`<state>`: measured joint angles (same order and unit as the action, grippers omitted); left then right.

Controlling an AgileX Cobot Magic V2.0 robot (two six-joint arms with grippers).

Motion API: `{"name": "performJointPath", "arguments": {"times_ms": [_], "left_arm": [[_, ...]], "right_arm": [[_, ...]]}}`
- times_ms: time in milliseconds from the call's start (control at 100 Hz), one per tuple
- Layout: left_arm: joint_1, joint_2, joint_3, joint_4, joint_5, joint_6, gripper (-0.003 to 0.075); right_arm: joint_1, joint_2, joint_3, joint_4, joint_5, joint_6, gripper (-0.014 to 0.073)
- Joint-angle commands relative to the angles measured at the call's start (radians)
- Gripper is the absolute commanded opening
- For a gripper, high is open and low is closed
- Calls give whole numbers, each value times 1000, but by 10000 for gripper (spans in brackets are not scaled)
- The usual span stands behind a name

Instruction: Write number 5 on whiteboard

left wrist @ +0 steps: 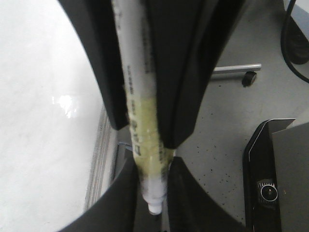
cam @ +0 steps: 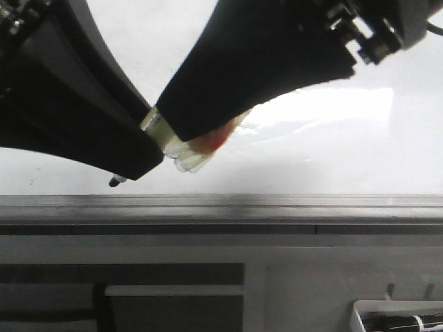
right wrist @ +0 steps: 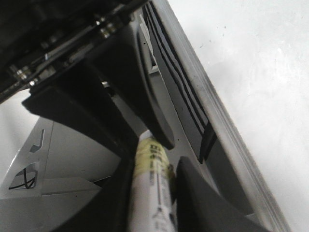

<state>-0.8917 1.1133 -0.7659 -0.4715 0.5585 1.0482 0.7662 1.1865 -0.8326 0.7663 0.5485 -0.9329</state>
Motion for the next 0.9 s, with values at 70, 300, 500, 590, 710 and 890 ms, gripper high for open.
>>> {"name": "performJointPath", "arguments": {"times_ms": [70, 300, 500, 590, 710, 890], "left_arm": [[-8, -24, -36, -46, -87, 7, 22], [-8, -62, -42, -42, -133, -123, 471], [26, -216, -24, -30, -144, -267, 483], [91, -324, 19, -20, -167, -343, 421], [207, -498, 115, -20, -226, -495, 322], [371, -738, 265, -24, -237, -627, 138]], "right_arm": [[0, -7, -34, 64, -40, 12, -62], [0, -16, -32, 64, -66, 12, -60], [0, -83, 30, 64, -163, 12, -58], [0, -145, 89, 64, -231, 12, -40], [0, -233, 164, 64, -310, 23, -40], [0, -290, 231, 64, -482, 26, -40]]}}
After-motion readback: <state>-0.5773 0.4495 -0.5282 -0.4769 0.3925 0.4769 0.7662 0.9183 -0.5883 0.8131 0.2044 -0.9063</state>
